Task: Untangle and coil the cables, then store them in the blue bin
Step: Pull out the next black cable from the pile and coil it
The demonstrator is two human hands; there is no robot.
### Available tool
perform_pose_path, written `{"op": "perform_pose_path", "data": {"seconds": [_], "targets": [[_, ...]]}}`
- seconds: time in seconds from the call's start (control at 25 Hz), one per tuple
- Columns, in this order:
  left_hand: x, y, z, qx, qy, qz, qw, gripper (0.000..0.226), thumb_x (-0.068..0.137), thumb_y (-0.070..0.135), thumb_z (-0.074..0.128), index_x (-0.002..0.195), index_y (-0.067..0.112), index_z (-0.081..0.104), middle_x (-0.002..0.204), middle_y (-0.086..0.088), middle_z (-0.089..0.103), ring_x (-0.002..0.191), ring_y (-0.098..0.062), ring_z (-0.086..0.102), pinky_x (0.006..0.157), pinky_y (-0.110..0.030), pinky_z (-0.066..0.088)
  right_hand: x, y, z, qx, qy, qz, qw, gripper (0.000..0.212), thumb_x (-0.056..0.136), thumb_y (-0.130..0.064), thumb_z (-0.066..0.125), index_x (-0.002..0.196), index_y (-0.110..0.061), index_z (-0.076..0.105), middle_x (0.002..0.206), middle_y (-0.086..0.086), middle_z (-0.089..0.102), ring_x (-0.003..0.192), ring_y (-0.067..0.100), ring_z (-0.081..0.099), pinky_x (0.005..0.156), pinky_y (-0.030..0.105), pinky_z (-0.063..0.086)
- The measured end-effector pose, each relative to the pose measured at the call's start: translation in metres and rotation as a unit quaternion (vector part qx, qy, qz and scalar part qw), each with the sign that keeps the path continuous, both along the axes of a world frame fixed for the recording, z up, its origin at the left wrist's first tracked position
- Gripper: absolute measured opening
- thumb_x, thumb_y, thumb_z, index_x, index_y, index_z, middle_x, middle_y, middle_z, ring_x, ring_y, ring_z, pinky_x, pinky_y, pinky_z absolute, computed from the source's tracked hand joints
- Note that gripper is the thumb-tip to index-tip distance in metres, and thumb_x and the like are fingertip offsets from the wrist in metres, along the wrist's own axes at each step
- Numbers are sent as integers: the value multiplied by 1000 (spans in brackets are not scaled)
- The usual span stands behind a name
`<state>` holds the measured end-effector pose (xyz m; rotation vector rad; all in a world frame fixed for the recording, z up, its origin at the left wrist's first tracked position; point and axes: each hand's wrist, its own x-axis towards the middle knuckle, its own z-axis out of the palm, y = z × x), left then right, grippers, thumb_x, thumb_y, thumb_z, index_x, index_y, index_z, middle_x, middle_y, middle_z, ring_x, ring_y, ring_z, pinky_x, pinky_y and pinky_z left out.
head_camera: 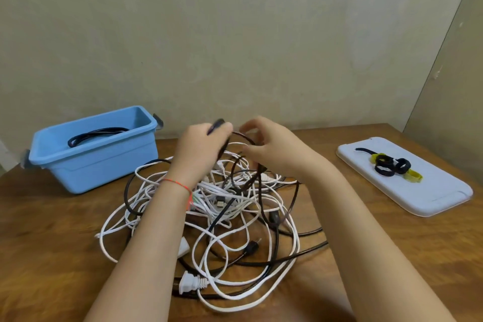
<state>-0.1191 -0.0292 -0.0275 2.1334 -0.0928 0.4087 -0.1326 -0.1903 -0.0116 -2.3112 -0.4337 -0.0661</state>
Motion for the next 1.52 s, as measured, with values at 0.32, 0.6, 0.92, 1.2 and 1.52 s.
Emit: {"op": "perform_pose_path", "data": {"seconds": [0.32,0.6,0.92,1.2,1.52], "targets": [[10,25,2,-460,7,44,887,42,99,34,56,66,24,31,48,7,22,40,-9,17,40,-20,16,30,-73,-17,-321,-49,-384,865,12,85,-6,53,84,-16,59,89,8,62,86,30,54,92,40,34],[-2,8,-3,-320,110,-110,935,38,96,15,62,67,21,37,48,7,24,38,-7,19,39,-18,15,23,-34,-9,38,-34,-100,994,15,98,-26,58,94,-13,65,73,-3,60,67,16,57,65,32,46],[-10,-1,2,-490,270,-408,722,54,94,52,46,51,20,38,45,8,14,33,-6,14,30,-16,24,7,-23,0,256,72,97,959,71,83,-75,51,118,-15,65,103,6,71,99,27,68,89,44,54],[-5,-14,-5,-528,225,-358,736,69,102,53,33,44,18,42,40,5,27,31,-7,27,36,-19,25,1,-8,7,409,112,39,905,39,106,-40,38,91,-9,57,54,4,38,42,17,32,41,24,32],[-13,-16,-1,-486,306,-371,730,55,101,55,35,61,19,46,40,9,19,31,-5,24,43,-22,22,2,-12,4,336,76,-9,939,42,102,-39,50,69,-12,56,49,-1,27,40,13,21,41,24,19]]}}
